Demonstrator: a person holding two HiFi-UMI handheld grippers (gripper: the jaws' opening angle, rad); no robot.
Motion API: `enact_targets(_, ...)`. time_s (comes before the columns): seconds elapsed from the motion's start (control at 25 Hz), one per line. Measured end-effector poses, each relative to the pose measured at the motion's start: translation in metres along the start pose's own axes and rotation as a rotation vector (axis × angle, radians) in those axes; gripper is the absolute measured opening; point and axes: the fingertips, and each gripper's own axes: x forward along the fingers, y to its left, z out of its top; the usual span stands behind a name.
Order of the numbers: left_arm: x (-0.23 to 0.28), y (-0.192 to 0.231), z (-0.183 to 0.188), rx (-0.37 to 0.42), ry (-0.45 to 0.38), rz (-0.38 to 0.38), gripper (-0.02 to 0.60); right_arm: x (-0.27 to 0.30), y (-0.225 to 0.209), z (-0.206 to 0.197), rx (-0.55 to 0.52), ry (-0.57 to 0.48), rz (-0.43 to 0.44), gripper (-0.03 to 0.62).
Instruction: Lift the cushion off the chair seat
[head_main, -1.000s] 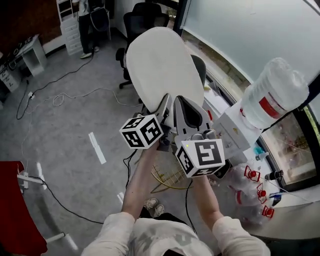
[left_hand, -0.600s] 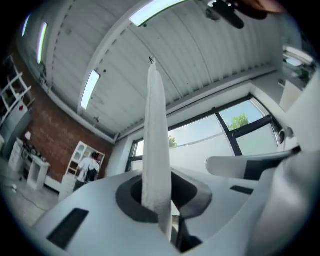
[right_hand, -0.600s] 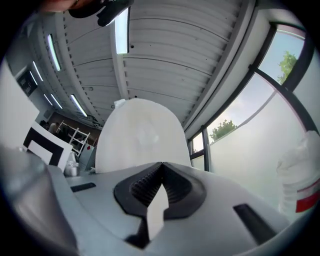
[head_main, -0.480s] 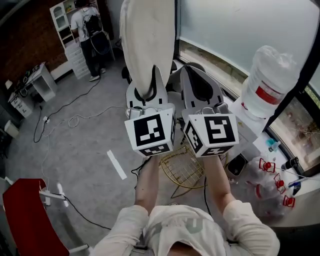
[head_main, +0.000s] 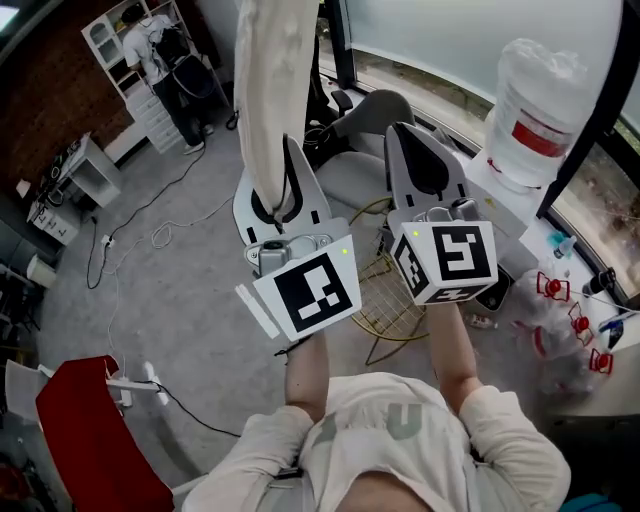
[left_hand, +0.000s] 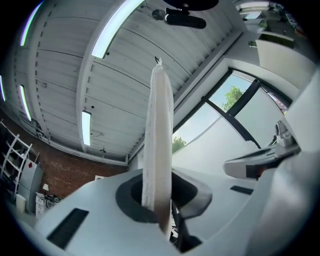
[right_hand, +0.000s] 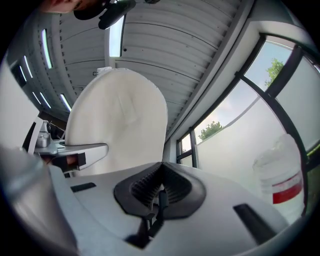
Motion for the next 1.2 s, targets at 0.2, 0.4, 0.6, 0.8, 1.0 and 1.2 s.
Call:
enact_targets(0.2, -0.019, -0.005, -0.015, -0.016, 0.058, -0.019, 0.041, -0.026, -0.007, -0.033, 0.048, 0.059, -0.010, 0.017)
enact_targets(0.4, -0.033, -0.004, -0.023, -0.005, 0.074, -0.004, 0.041, -0.043, -0.006, -0.052, 0.042, 0.088, -0.020, 0.016)
enact_targets(0.6, -0.036, -0.004, -0.020, -0.014, 0.064, 0.005, 0.041, -0.046, -0.005, -0.052, 0.033, 0.089, -0.018, 0.015)
enact_targets(0.8, -0.041, -0.003, -0.016, -0.015, 0.061, 0.007, 0.041, -0.049, 0.000, -0.045, 0.014, 0.075, -0.014, 0.017)
enact_targets(1.0, -0.042, 0.003, -0.020, -0.008, 0.075, 0.015, 0.041, -0.048, 0.003, -0.042, 0.002, 0.072, -0.009, 0.016)
enact_targets(1.2, -0.040, 0.006, -0.022, -0.012, 0.075, 0.023, 0.041, -0.047, 0.002, -0.042, -0.004, 0.068, -0.012, 0.016)
